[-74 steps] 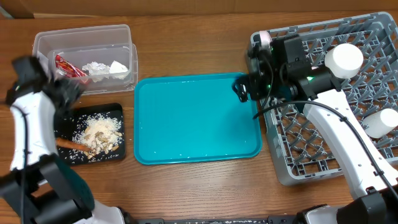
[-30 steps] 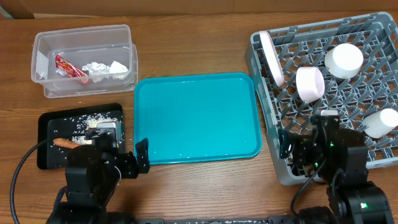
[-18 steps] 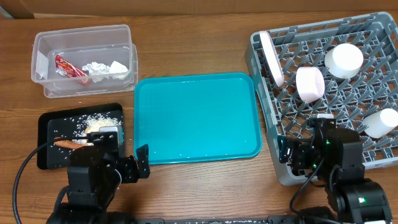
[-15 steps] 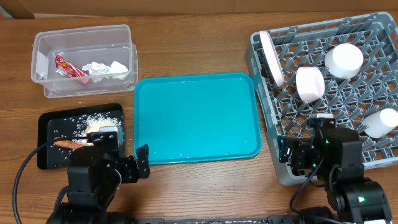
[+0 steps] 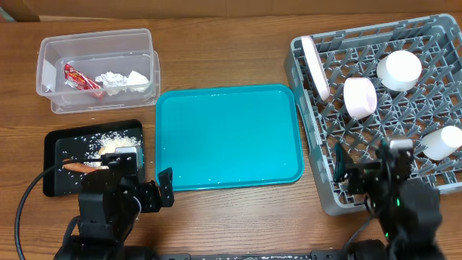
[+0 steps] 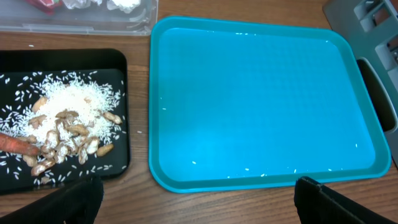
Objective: Sort waste into correct bins and load items into the dishwasher
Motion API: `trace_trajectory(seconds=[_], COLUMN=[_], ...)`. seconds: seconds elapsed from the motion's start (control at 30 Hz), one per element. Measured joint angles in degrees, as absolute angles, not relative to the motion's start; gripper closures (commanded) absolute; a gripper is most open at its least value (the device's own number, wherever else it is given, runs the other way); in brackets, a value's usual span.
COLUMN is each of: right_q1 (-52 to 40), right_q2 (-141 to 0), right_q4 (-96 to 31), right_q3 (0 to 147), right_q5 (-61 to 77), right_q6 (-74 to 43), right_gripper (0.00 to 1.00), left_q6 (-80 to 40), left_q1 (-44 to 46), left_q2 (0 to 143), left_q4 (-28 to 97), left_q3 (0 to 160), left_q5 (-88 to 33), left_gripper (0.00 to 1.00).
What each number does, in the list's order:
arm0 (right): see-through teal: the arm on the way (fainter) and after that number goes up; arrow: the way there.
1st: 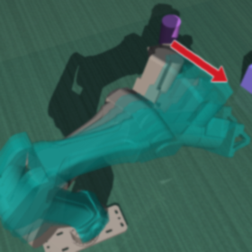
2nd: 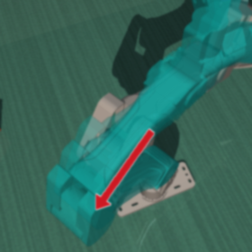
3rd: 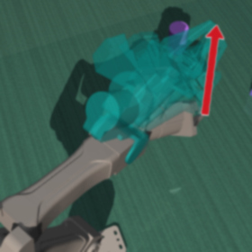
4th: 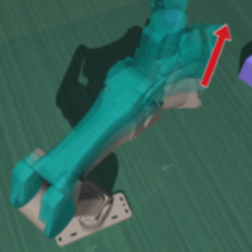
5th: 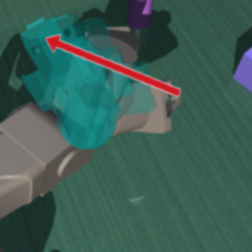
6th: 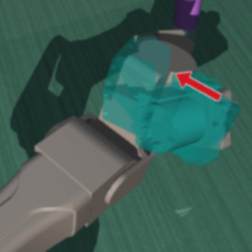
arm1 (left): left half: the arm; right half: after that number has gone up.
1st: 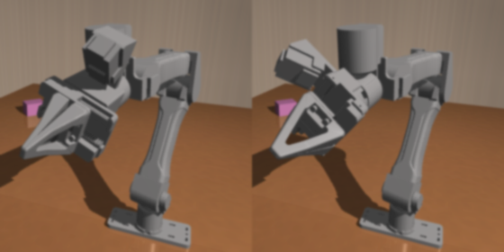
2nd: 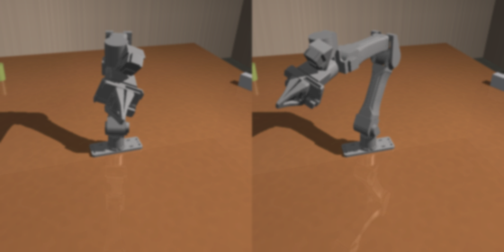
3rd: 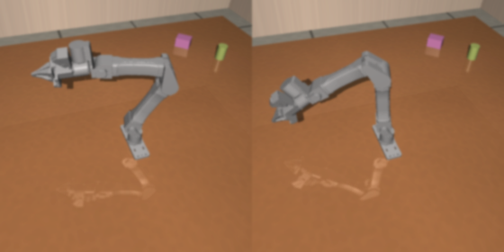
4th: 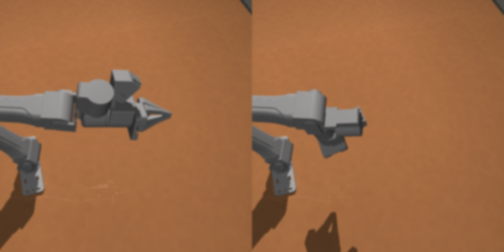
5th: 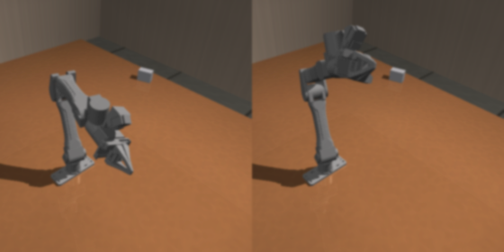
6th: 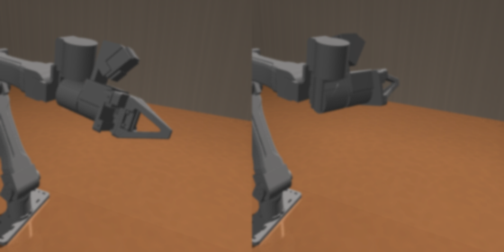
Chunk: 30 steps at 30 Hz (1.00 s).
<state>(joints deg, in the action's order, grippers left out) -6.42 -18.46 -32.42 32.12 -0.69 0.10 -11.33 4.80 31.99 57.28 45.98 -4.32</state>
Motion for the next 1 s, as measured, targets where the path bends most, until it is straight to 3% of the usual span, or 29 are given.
trace_trajectory(seconds=[0.3,0.47,1.0], right_q1=[-1.85,-1.19,-2.68], right_q2=[-1.87,-0.80,-0.80], right_q4=[-10.79,-0.97,-5.10], right_q3=[13.63,4.75,1.04], right_q5=[-0.89,-0.34,4.51], right_q6=[3.79,4.34,4.51], right_gripper=[0.00,0.00,0.00], left_q6=[-11.33,-11.33,-11.33], left_q1=[4.80,4.80,4.80], left_q2=[31.99,31.99,31.99], left_q4=[57.28,57.30,57.30], left_q3=[45.89,45.87,45.87], left_q5=[-4.27,-4.27,-4.27], left_gripper=[0.00,0.01,0.00])
